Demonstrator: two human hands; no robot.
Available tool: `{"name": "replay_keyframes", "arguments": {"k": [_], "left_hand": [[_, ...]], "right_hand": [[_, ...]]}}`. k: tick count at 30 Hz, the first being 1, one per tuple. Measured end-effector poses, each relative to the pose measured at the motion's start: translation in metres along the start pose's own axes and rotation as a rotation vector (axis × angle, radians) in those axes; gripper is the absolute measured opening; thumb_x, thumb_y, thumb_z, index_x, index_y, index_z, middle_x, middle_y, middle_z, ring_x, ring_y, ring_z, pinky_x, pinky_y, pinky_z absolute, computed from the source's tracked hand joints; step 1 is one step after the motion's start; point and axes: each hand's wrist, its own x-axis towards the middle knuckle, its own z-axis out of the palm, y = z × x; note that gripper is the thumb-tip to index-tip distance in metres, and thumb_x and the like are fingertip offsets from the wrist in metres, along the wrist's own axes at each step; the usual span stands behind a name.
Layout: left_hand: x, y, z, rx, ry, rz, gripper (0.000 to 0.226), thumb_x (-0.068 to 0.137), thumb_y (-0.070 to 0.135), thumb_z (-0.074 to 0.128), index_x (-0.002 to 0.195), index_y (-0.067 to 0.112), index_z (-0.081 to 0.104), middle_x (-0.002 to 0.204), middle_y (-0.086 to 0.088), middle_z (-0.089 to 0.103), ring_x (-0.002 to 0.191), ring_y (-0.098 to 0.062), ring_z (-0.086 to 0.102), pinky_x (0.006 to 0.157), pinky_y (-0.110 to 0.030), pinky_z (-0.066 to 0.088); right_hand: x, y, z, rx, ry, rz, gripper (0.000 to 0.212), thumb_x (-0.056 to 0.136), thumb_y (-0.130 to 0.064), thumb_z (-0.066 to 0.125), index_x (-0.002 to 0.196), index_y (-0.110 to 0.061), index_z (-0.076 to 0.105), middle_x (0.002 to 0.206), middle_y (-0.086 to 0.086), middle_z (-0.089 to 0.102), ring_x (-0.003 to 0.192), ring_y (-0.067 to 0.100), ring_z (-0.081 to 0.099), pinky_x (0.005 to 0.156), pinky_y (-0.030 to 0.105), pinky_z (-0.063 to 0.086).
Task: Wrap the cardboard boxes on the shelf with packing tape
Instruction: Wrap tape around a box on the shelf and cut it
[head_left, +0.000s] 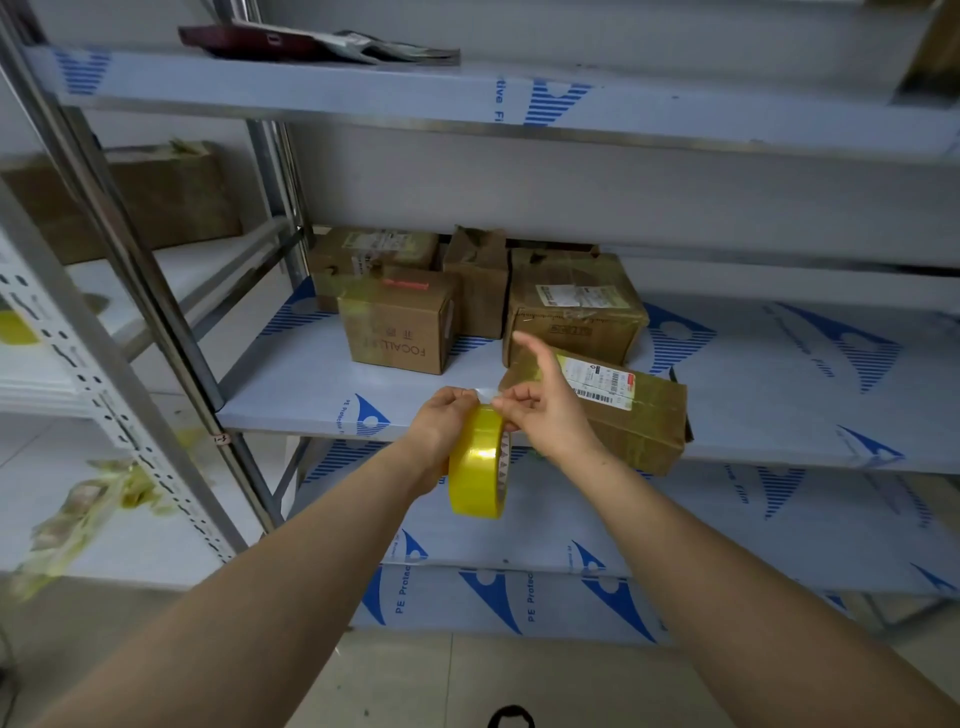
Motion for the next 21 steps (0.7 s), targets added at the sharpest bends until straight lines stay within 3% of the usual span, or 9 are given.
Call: {"name": "replay_keyframes", "arguments": {"k": [2, 4, 8, 11, 16, 19, 21], "left_hand": [[-0.001, 0.000, -0.001, -0.011, -0.011, -0.002, 0.012, 0.101, 0.026, 0.043, 0.094, 0.021, 0.051, 0.103, -0.014, 0.057, 0.094, -0.029, 0.058, 0.087, -0.044, 0.050], [-0.003, 0.001, -0.002, -0.023, -0.024, 0.002, 0.014, 0.102, 0.026, 0.042, 0.091, 0.022, 0.050, 0.098, -0.012, 0.056, 0.091, -0.027, 0.057, 0.086, -0.043, 0.050], [-0.005, 0.003, -0.007, -0.029, -0.028, 0.014, 0.014, 0.101, 0.027, 0.043, 0.091, 0.022, 0.051, 0.099, -0.012, 0.057, 0.096, -0.029, 0.057, 0.086, -0.044, 0.050], [-0.005, 0.003, -0.013, -0.043, -0.025, 0.012, 0.012, 0.101, 0.026, 0.043, 0.096, 0.021, 0.052, 0.104, -0.014, 0.058, 0.098, -0.030, 0.057, 0.087, -0.043, 0.050], [-0.005, -0.002, -0.025, 0.021, -0.015, 0.033, 0.018, 0.101, 0.027, 0.042, 0.109, 0.014, 0.052, 0.109, -0.017, 0.059, 0.098, -0.031, 0.059, 0.092, -0.049, 0.049], [-0.008, 0.002, -0.037, 0.063, -0.045, -0.015, 0.027, 0.102, 0.029, 0.040, 0.122, 0.011, 0.047, 0.109, -0.015, 0.060, 0.098, -0.029, 0.062, 0.087, -0.045, 0.052], [-0.007, 0.005, -0.051, 0.054, -0.080, -0.077, 0.034, 0.100, 0.030, 0.046, 0.128, 0.012, 0.043, 0.114, -0.016, 0.060, 0.099, -0.029, 0.063, 0.084, -0.044, 0.055]], "right_hand": [[0.001, -0.002, 0.000, -0.068, -0.014, -0.041, 0.040, 0.088, -0.005, 0.064, 0.112, -0.036, 0.055, 0.083, 0.003, 0.059, 0.085, 0.021, 0.063, 0.083, 0.045, 0.056], [0.002, -0.005, 0.001, -0.123, -0.020, -0.058, 0.026, 0.086, -0.008, 0.067, 0.105, -0.026, 0.066, 0.087, 0.002, 0.061, 0.081, 0.015, 0.060, 0.085, 0.041, 0.055], [0.003, -0.012, 0.006, -0.224, -0.022, -0.060, 0.032, 0.085, -0.016, 0.071, 0.116, -0.009, 0.068, 0.114, 0.006, 0.069, 0.104, 0.014, 0.062, 0.095, 0.029, 0.049], [0.005, -0.019, 0.009, -0.413, -0.016, -0.100, 0.030, 0.088, -0.023, 0.066, 0.115, -0.011, 0.069, 0.114, 0.004, 0.069, 0.107, 0.016, 0.061, 0.087, 0.021, 0.043], [0.008, -0.026, 0.030, -0.778, 0.002, -0.133, 0.025, 0.098, -0.031, 0.050, 0.113, -0.017, 0.064, 0.118, 0.005, 0.053, 0.106, 0.022, 0.054, 0.079, 0.029, 0.043], [0.011, -0.028, 0.043, -0.849, -0.001, -0.136, 0.027, 0.100, -0.032, 0.045, 0.114, -0.014, 0.060, 0.126, 0.003, 0.041, 0.106, 0.022, 0.053, 0.077, 0.029, 0.043], [0.013, -0.028, 0.052, -0.830, -0.032, -0.126, 0.030, 0.100, -0.031, 0.044, 0.114, -0.011, 0.061, 0.128, 0.005, 0.042, 0.104, 0.023, 0.055, 0.084, 0.033, 0.046]]}}
